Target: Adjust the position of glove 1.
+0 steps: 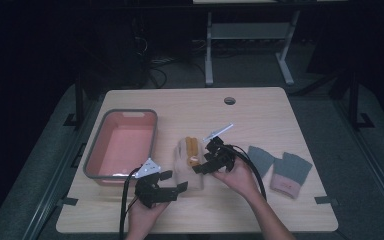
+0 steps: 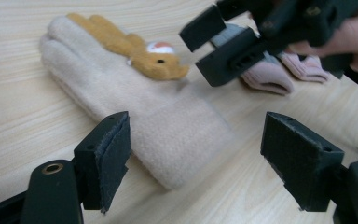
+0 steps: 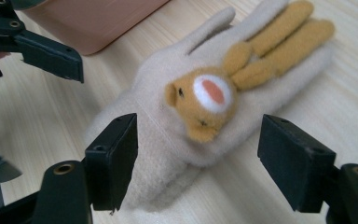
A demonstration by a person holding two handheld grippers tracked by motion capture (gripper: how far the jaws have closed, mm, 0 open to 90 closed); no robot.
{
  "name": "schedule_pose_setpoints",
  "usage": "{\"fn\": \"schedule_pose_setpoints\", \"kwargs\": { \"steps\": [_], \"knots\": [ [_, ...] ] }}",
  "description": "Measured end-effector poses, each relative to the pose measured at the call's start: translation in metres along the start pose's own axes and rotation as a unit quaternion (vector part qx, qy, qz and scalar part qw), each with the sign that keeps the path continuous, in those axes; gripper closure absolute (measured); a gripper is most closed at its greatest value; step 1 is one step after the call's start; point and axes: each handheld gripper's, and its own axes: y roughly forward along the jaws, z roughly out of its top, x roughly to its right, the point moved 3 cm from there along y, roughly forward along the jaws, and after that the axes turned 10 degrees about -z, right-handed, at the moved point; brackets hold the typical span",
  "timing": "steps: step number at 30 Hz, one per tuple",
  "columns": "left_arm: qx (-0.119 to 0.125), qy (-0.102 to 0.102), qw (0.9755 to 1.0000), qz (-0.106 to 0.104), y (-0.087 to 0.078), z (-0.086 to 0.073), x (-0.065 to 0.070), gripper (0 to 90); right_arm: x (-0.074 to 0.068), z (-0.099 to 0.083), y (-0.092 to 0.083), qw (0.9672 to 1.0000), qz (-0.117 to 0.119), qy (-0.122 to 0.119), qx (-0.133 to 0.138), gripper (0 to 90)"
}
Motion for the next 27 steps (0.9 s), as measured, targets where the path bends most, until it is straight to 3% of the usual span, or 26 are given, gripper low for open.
{"fn": "schedule_pose_setpoints", "kwargs": {
  "steps": [5,13,17,21,27],
  "knots": [
    [-0.01,-0.039,0.9992,0.006,0.011,0.004,-0.006,25.1,0.002,-0.009,0.004,0.9993,0.002,0.038,-0.002,28.4],
    [-0.021,-0.068,0.9973,0.02,0.024,0.002,-0.012,28.4,0.003,-0.022,0.018,0.9947,0.026,0.098,-0.015,28.5],
    [-0.022,-0.076,0.9966,0.022,0.025,0.001,-0.016,29.5,0.001,-0.023,0.024,0.9933,0.033,0.109,-0.021,29.4],
    [-0.032,-0.083,0.9958,0.023,0.026,-0.004,-0.02,33.9,-0.003,-0.025,0.031,0.9925,0.033,0.113,-0.034,35.7],
    [-0.034,-0.101,0.9942,0.009,0.028,-0.008,-0.025,41.6,-0.003,-0.034,0.031,0.9894,0.063,0.129,-0.022,54.2]
  ]
}}
